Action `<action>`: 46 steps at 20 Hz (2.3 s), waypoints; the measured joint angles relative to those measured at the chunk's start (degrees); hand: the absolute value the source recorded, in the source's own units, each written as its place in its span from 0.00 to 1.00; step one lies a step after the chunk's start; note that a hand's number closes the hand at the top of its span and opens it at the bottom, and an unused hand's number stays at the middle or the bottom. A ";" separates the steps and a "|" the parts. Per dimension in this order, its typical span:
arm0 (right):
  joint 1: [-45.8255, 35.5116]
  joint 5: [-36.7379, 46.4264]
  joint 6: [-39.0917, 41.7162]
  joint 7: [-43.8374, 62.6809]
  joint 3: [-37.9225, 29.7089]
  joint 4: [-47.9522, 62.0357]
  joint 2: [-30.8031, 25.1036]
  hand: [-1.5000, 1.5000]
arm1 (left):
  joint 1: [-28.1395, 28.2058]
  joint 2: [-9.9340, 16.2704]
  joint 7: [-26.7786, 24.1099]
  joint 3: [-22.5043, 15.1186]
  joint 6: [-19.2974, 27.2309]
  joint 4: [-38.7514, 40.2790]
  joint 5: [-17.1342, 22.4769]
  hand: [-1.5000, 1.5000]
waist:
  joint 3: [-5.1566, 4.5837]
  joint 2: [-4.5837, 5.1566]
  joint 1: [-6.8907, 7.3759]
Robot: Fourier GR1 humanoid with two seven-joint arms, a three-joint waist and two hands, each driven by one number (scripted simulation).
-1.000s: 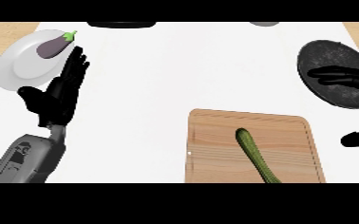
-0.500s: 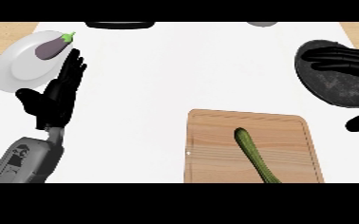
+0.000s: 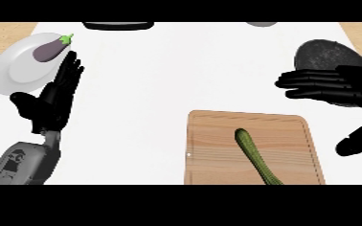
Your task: Pick the squash from the cutting board and place it in the pan
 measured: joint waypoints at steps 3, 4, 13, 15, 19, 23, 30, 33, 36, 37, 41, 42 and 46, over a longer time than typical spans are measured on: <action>2.54 0.64 -0.74 0.81 1.14 -4.07 -0.76 0.00 | 1.13 -0.19 0.79 -0.01 0.32 -1.53 -0.60 0.50 | 0.01 -0.07 -0.25; 3.20 0.84 -0.62 2.09 1.35 -5.71 -0.89 0.00 | 1.50 -0.43 0.18 0.16 0.01 -1.24 -0.76 0.50 | 0.01 -0.07 -0.35; 6.35 7.19 1.10 8.44 1.28 -8.13 4.50 0.00 | -0.42 -2.10 2.34 2.26 -1.35 -0.82 -3.03 0.50 | 0.01 0.06 -0.28; 6.92 9.36 1.72 8.87 0.53 -7.58 5.40 0.00 | -0.60 -2.52 2.59 2.82 -1.81 -0.74 -3.60 0.50 | 0.01 0.07 -0.28; 6.35 13.71 2.95 9.33 0.59 -5.55 7.75 0.00 | -0.91 -3.53 2.52 3.81 -2.31 -0.21 -4.80 0.50 | 0.02 0.11 -0.15; 6.49 17.31 3.27 8.96 2.18 -4.66 9.60 0.00 | -0.52 -4.09 2.43 4.34 -3.09 -0.46 -5.70 0.50 | 0.02 0.11 -0.10; 6.54 23.94 2.23 7.87 5.87 -3.59 12.83 0.00 | -0.75 -5.19 4.12 5.21 -3.51 -1.28 -6.98 0.50 | 0.02 0.12 -0.08; 7.58 26.89 1.59 6.84 6.40 -3.59 13.07 0.00 | -0.59 -5.29 4.17 6.08 -4.40 -1.37 -7.33 0.50 | 0.03 0.10 -0.17; 8.17 30.01 1.43 7.94 7.28 -4.42 14.75 0.00 | -0.19 -5.42 4.67 6.94 -5.22 -2.29 -7.44 0.50 | 0.02 0.08 -0.18; 8.84 31.36 1.21 8.42 7.73 -5.40 14.85 0.00 | 0.00 -5.76 4.41 6.95 -5.12 -2.19 -7.87 0.50 | 0.02 0.06 -0.24; 8.71 37.22 -0.14 7.54 8.64 -4.54 14.81 0.00 | -1.01 -6.51 4.15 7.81 -5.62 -0.56 -8.37 0.50 | 0.01 0.09 -0.29; 8.69 38.66 -0.35 7.35 8.70 -4.05 15.28 0.00 | -1.03 -6.66 4.30 8.06 -5.88 -0.69 -8.41 0.50 | 0.02 0.09 -0.27; 9.15 42.91 -0.40 7.00 8.28 -3.68 15.84 0.00 | 0.27 -7.31 2.76 8.78 -6.75 -0.38 -9.38 0.50 | 0.01 0.08 -0.27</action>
